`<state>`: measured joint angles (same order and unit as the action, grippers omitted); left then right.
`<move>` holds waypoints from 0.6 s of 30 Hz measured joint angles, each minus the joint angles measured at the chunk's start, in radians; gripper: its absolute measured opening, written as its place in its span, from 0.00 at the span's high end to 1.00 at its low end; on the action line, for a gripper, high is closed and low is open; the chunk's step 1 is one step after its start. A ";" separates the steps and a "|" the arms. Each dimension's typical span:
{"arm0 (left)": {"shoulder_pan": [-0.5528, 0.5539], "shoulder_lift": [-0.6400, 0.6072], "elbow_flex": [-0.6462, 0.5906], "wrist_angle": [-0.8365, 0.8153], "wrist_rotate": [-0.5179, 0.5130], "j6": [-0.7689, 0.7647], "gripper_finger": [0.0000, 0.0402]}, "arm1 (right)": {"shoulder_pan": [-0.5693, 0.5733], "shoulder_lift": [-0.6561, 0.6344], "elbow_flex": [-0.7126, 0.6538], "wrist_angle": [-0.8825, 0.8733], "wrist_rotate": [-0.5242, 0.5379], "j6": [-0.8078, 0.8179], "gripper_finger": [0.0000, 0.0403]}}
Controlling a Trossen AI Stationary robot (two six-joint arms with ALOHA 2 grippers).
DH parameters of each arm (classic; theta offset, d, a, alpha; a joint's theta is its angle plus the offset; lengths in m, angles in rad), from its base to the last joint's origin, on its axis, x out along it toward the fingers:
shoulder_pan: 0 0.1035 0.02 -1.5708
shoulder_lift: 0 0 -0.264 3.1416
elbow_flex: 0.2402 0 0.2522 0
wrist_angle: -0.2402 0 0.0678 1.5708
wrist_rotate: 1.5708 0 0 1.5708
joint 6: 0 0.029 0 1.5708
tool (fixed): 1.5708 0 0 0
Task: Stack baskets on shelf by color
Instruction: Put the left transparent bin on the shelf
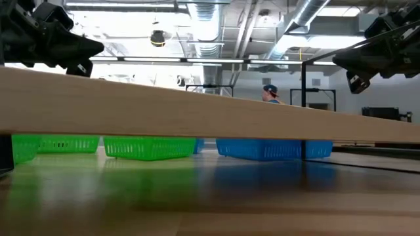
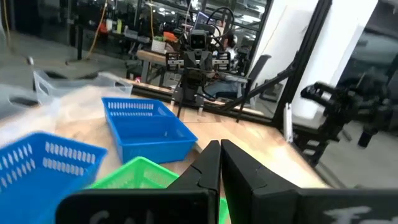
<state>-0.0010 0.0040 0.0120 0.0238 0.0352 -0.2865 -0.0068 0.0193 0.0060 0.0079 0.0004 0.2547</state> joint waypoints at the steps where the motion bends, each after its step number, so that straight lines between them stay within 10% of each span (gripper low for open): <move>1: 0.000 0.000 0.000 0.000 0.001 -0.032 1.00 | 0.000 0.000 0.000 0.000 0.000 0.000 0.84; 9: 0.000 0.000 0.000 0.000 -0.001 -0.327 1.00 | 0.000 0.000 0.000 0.000 0.000 0.000 0.84; 18: -0.001 0.000 0.000 0.175 -0.317 -0.537 1.00 | -0.006 0.000 0.000 0.007 0.021 -0.047 0.84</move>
<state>-0.0017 0.0044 0.0116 0.1986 -0.2820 -0.8234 -0.0133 0.0196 0.0059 0.0144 0.0217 0.2073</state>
